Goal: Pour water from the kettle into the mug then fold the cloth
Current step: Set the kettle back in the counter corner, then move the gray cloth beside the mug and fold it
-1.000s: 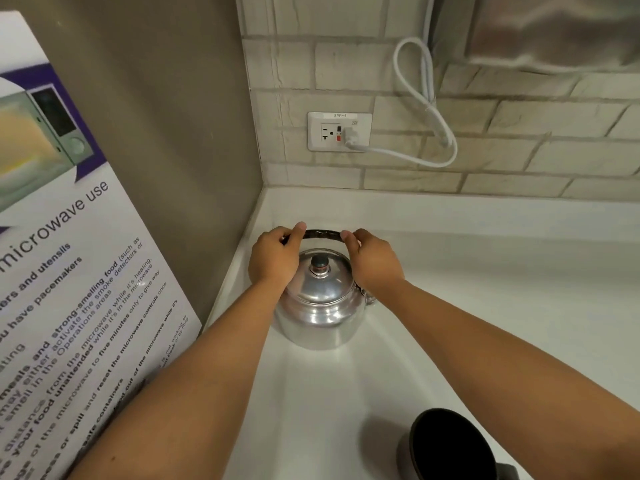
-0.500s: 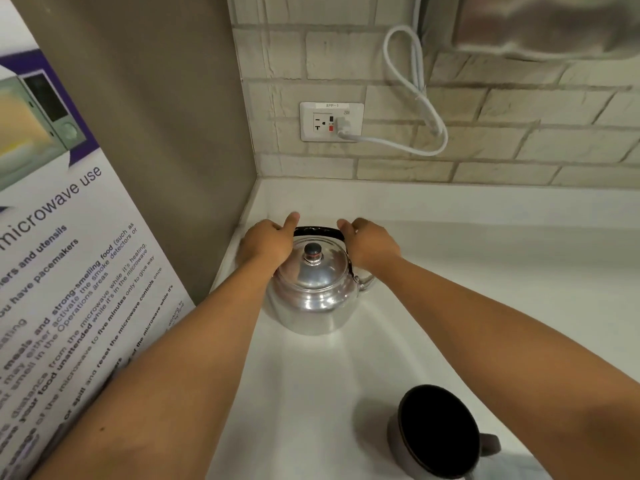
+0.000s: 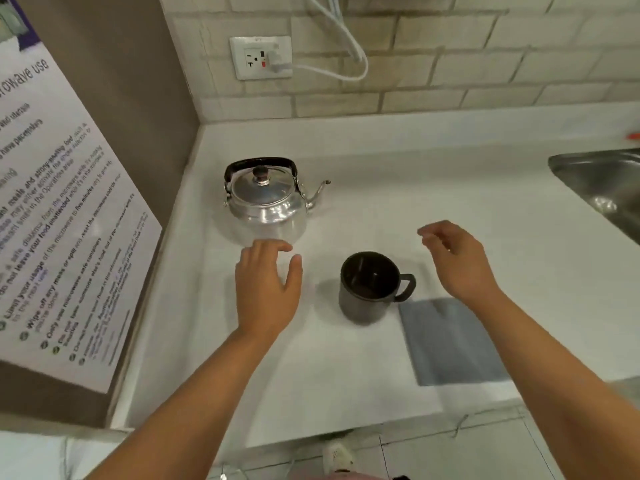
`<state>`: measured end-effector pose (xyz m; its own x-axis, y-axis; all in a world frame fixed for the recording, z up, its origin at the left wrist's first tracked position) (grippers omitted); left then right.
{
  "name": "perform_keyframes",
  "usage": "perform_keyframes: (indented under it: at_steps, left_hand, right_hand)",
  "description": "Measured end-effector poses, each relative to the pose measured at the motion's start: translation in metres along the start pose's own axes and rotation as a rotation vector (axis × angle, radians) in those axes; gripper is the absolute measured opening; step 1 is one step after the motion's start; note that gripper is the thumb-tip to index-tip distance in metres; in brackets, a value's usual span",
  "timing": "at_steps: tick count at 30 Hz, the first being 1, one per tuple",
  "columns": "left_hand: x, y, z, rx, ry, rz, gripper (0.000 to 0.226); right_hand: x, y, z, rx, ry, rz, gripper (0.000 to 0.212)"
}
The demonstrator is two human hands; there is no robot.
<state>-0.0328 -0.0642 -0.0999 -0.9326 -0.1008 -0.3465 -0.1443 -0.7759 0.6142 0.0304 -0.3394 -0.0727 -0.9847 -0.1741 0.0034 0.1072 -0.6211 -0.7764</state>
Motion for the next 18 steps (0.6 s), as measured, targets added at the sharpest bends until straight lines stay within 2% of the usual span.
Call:
perform_keyframes:
  at_steps: [3,5,7,9,12,15,18]
  left_hand:
    - [0.026,-0.004,-0.025,-0.044,-0.203,0.077,0.034]
    - [0.04,-0.008,-0.044,-0.162,-0.39,0.163,0.055]
    - [0.049,-0.015,-0.057,-0.337,-0.504,0.183,0.065]
    - [0.05,-0.019,-0.061,-0.405,-0.545,0.181,0.067]
    - [0.049,-0.02,-0.062,-0.44,-0.573,0.195,0.069]
    - [0.05,-0.019,-0.062,-0.432,-0.555,0.206,0.068]
    - [0.051,-0.016,-0.059,-0.383,-0.506,0.214,0.065]
  right_hand:
    - [0.06,0.04,-0.011,0.074,0.009,-0.051,0.023]
    - [0.088,0.055,-0.025,0.252,-0.136,-0.028,0.039]
    - [0.106,0.065,-0.039,0.524,-0.335,0.006,0.058]
    - [0.11,0.075,-0.042,0.69,-0.416,0.023,0.065]
    - [0.09,0.091,-0.026,0.67,-0.412,-0.027,0.067]
    - [0.029,0.112,-0.002,0.725,-0.342,-0.157,0.064]
    - [-0.036,0.108,-0.002,0.675,-0.345,-0.311,0.062]
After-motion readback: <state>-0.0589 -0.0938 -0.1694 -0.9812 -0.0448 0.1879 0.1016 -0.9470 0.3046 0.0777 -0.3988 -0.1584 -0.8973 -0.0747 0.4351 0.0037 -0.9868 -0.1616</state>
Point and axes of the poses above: each hand's wrist, its own x-axis away from the middle knuckle, its own z-axis out of the back of the hand, y = z × x, the point moved 3 cm from there along -x, towards the middle knuckle, and after that the axes turned 15 degrees about -y, right-handed, at the moved point
